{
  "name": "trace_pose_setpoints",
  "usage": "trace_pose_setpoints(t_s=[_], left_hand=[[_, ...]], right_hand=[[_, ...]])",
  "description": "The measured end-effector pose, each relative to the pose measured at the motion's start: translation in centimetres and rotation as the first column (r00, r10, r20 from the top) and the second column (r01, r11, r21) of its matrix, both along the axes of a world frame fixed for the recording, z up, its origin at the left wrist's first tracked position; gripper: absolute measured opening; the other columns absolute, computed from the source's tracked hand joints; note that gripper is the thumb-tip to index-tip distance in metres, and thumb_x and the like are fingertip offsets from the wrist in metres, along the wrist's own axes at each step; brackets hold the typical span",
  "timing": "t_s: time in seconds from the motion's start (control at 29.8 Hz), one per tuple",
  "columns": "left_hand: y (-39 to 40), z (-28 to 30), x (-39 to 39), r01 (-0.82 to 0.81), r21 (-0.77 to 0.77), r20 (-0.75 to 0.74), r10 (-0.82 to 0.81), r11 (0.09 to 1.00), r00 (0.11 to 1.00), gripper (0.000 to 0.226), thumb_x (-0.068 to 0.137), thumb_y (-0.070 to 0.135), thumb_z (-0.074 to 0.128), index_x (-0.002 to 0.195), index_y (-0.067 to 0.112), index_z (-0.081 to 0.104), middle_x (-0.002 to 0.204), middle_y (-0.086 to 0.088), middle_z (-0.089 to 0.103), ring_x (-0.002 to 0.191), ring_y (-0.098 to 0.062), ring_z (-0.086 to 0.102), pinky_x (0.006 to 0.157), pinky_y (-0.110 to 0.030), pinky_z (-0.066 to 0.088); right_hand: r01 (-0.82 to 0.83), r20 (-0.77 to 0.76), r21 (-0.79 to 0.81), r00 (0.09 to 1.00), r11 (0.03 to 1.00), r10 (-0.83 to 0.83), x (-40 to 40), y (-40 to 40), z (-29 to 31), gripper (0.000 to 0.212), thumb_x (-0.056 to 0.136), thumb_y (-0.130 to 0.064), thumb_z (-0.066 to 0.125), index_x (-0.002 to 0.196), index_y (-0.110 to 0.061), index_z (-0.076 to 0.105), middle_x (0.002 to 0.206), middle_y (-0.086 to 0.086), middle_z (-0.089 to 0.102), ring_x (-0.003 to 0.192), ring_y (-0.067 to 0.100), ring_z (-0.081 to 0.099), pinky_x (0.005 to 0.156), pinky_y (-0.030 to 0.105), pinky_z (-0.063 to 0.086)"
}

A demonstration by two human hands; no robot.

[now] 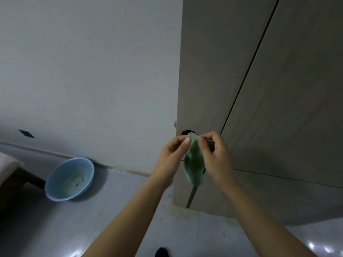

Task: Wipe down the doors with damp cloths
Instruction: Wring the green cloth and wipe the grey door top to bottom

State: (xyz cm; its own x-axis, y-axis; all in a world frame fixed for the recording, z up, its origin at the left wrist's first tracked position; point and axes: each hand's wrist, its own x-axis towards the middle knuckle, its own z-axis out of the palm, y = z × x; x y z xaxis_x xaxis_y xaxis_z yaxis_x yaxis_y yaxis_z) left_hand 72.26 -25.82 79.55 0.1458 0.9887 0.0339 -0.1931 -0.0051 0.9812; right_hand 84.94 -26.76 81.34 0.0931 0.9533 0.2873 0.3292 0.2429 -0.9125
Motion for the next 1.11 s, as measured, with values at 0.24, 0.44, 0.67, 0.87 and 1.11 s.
trace_pose_setpoints(t_s=[0.24,0.44,0.67,0.87,1.11], left_hand=[[2.9,4.3,-0.9,0.051,0.029,0.125,-0.055,0.998,0.991,0.009,0.077,0.024,0.065,0.072,0.016,0.063,0.073,0.0,0.067,0.07,-0.015,0.061,0.07,-0.027,0.052],[4.7,9.8,0.7,0.012,0.108,0.055,-0.018,0.994,0.998,0.02,0.074,0.03,0.065,0.078,0.011,0.061,0.072,-0.001,0.066,0.067,-0.014,0.063,0.06,-0.024,0.052],[6.1,18.5,6.5,0.059,0.155,0.027,-0.064,0.986,0.998,0.027,0.07,0.035,0.071,0.08,0.01,0.072,0.076,-0.008,0.069,0.069,-0.016,0.068,0.06,-0.026,0.054],[7.5,27.1,13.9,-0.067,0.362,-0.018,0.079,0.93,0.997,0.021,0.084,0.037,0.064,0.079,0.017,0.067,0.064,0.008,0.065,0.061,-0.003,0.062,0.058,-0.019,0.05],[9.2,38.6,19.2,-0.068,0.511,-0.052,0.109,0.857,0.993,0.024,0.084,0.041,0.066,0.085,0.018,0.071,0.076,0.003,0.072,0.076,-0.012,0.069,0.065,-0.024,0.055]], right_hand=[[0.001,-0.062,0.081,0.998,0.997,0.004,0.9,1.6,3.8,0.016,0.083,-0.048,0.051,0.083,-0.032,0.054,0.078,-0.011,0.06,0.072,0.001,0.057,0.061,0.016,0.046],[-0.055,0.144,0.092,0.989,0.994,0.042,3.4,3.7,7.5,0.032,0.081,-0.051,0.053,0.093,-0.022,0.058,0.088,-0.006,0.057,0.085,0.012,0.056,0.071,0.021,0.046],[0.196,0.141,0.361,0.955,0.912,-0.261,9.2,6.1,15.3,0.021,0.079,-0.037,0.07,0.092,-0.021,0.066,0.083,-0.013,0.042,0.072,-0.005,0.046,0.06,0.002,0.036],[0.322,-0.109,0.549,0.942,0.771,-0.316,14.1,7.0,23.3,0.015,0.084,-0.027,0.069,0.093,-0.015,0.069,0.092,0.0,0.054,0.073,-0.002,0.053,0.07,0.009,0.046],[0.591,-0.431,0.744,0.781,0.312,-0.451,15.4,8.6,32.6,0.01,0.089,-0.014,0.065,0.097,-0.009,0.071,0.104,0.006,0.045,0.096,0.015,0.043,0.088,0.02,0.04]])
